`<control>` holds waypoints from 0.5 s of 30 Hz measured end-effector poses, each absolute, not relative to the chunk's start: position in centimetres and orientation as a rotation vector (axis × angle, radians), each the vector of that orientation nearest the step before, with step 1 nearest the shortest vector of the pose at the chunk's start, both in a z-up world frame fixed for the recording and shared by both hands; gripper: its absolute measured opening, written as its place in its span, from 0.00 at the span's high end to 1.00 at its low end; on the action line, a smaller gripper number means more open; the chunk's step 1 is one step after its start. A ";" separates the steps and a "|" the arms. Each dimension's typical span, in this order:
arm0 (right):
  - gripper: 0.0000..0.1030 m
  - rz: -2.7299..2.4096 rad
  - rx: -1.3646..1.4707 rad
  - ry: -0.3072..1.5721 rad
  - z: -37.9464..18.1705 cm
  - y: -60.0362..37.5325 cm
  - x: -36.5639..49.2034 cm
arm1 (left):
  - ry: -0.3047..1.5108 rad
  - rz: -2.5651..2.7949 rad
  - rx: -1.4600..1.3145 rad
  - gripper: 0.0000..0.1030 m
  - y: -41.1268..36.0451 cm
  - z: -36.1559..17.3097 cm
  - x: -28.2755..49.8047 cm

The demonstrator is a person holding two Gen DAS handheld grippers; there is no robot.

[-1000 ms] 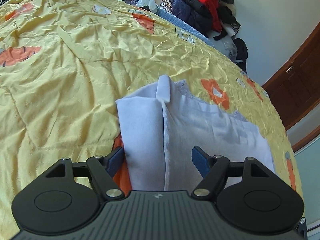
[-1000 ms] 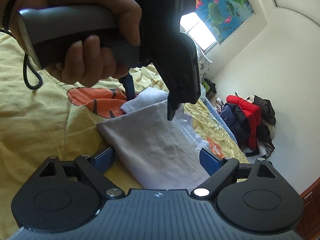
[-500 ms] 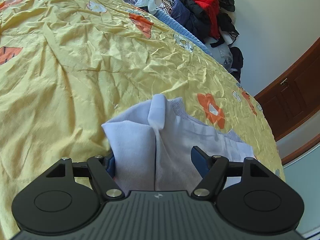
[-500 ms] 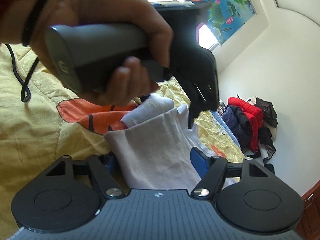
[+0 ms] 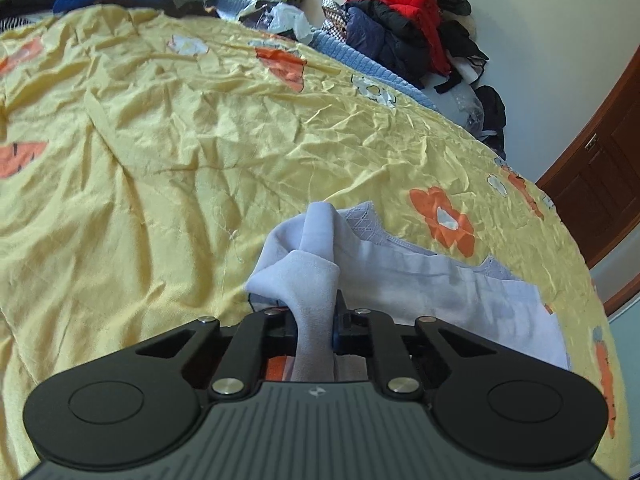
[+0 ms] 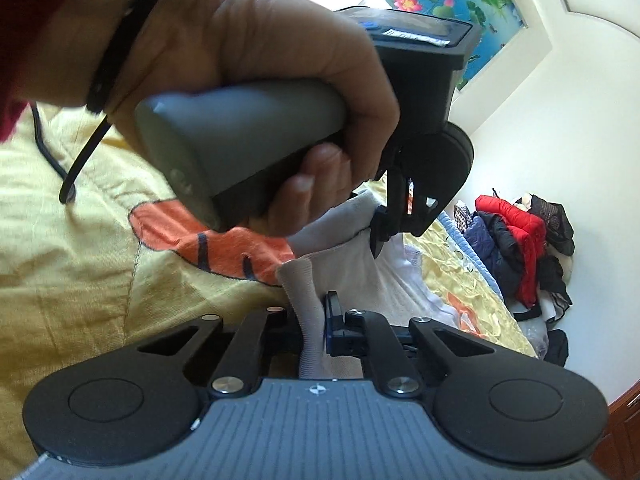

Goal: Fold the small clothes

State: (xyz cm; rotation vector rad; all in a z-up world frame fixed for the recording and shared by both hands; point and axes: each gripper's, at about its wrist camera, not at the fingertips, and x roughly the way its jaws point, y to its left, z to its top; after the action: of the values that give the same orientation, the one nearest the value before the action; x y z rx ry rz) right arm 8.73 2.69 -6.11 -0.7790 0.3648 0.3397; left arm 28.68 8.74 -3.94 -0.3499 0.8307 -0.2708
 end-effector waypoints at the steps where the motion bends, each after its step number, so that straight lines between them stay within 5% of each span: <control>1: 0.91 0.342 -0.765 0.352 -5.9 2.4 8.7 | 0.825 -0.267 -0.342 0.89 8.6 -3.6 28.6; 15: 0.92 0.351 -0.420 0.319 -0.9 -4.4 7.2 | 0.753 -0.222 -0.261 0.89 5.2 0.8 26.9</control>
State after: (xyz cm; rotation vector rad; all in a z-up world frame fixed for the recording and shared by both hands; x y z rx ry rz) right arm 7.17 -4.40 -0.86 -0.4202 0.3195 0.3506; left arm 26.87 5.19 0.85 -0.2613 0.7531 -0.2220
